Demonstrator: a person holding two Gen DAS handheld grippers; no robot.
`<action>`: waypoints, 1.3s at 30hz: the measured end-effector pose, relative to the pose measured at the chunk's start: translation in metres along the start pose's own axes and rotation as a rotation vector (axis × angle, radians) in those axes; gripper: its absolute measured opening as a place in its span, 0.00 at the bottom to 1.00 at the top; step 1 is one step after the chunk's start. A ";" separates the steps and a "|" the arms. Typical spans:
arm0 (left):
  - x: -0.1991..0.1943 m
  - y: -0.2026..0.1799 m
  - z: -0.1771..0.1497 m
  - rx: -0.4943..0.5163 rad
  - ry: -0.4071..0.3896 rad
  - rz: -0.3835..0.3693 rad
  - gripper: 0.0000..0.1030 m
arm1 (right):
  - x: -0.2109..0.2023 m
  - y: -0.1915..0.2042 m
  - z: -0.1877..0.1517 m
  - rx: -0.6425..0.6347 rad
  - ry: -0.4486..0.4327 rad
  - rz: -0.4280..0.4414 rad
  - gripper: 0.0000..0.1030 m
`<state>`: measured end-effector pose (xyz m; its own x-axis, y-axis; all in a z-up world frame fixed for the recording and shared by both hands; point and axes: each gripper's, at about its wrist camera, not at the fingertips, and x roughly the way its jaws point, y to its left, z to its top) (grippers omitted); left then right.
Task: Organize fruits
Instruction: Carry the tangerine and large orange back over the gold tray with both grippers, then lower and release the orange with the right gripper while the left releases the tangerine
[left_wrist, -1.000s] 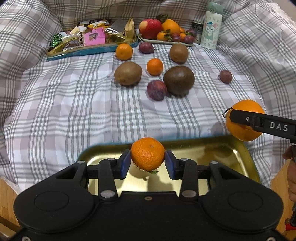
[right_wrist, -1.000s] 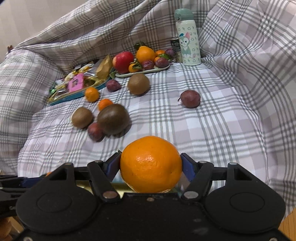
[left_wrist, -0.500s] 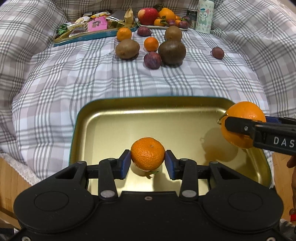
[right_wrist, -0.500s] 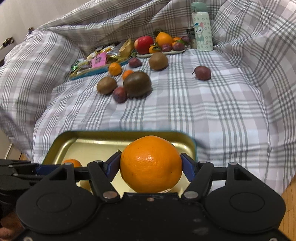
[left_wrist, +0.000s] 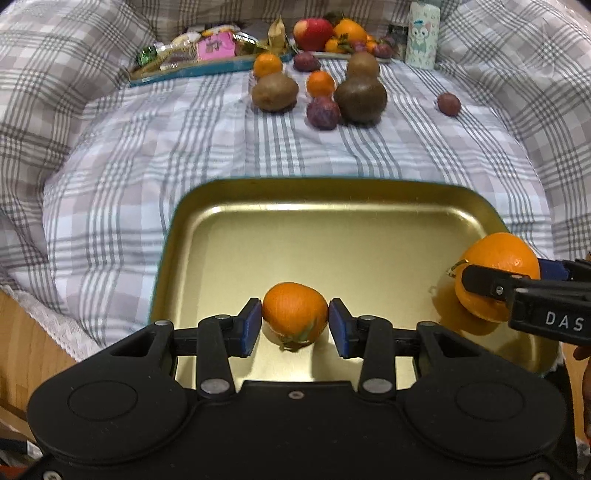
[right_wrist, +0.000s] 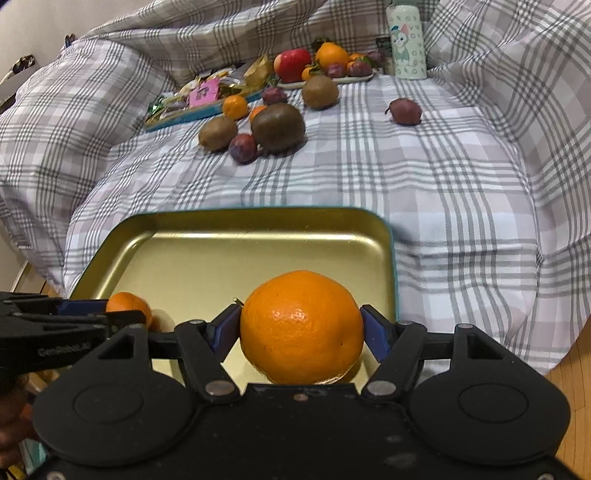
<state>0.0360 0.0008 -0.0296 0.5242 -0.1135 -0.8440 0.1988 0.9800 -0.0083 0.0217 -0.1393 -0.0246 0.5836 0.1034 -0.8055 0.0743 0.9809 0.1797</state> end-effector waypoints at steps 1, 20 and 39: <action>0.000 0.000 0.003 0.002 -0.013 0.008 0.44 | 0.002 0.000 0.001 -0.001 -0.007 -0.008 0.71; 0.003 0.006 0.002 -0.034 -0.012 -0.005 0.37 | 0.001 0.010 0.007 -0.071 -0.092 -0.072 0.63; -0.003 0.005 0.002 -0.043 -0.024 -0.002 0.37 | -0.013 0.016 0.012 -0.101 -0.142 -0.060 0.62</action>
<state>0.0367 0.0059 -0.0260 0.5439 -0.1187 -0.8307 0.1642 0.9859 -0.0334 0.0253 -0.1265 -0.0048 0.6895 0.0266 -0.7238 0.0351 0.9969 0.0700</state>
